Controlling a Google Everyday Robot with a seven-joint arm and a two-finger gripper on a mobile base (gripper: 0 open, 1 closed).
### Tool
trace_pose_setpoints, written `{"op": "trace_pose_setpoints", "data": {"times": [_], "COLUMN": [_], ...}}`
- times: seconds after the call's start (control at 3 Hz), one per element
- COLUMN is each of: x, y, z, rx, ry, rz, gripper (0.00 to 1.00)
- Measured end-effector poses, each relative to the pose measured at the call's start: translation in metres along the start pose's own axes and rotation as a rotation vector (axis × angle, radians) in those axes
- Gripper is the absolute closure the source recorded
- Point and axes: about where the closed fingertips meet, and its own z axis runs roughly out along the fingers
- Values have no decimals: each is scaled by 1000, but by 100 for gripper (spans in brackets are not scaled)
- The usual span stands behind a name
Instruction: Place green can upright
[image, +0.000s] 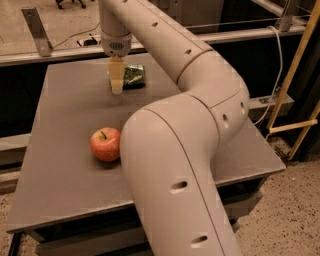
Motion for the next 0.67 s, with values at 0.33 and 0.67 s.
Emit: {"op": "trace_pose_setpoints", "data": {"times": [0.33, 0.67], "x": [-8, -7], "y": [1, 10], "z": [7, 19], "rx": [-13, -33], "ry": [16, 78], "rz": [10, -4], "gripper": [30, 61]}}
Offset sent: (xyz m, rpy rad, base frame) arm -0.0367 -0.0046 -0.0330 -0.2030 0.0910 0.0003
